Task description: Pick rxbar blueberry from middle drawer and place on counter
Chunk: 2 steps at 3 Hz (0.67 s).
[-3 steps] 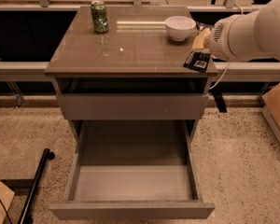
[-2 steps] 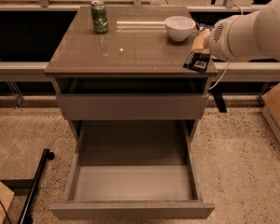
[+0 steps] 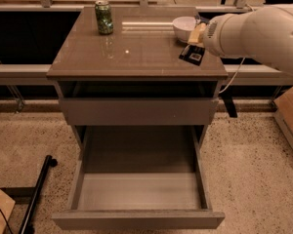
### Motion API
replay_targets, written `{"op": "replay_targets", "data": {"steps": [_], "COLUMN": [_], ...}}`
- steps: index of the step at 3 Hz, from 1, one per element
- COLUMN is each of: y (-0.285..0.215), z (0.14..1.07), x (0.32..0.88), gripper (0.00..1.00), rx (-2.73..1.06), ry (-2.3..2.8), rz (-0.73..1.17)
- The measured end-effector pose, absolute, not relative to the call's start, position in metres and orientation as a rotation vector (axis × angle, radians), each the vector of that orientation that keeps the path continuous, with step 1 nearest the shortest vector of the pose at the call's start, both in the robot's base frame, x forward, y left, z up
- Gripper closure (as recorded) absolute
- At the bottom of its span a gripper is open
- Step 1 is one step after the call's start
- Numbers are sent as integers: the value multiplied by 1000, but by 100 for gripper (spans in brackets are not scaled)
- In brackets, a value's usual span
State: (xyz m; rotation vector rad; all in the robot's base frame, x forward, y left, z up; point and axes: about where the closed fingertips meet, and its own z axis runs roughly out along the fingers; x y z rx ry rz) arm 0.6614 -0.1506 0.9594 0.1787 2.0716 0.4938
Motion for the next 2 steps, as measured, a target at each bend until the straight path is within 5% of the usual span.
{"op": "replay_targets", "data": {"steps": [2], "y": [-113], "z": [919], "x": [721], "gripper": [60], "rx": [147], "ry": [2102], "rz": [560]}}
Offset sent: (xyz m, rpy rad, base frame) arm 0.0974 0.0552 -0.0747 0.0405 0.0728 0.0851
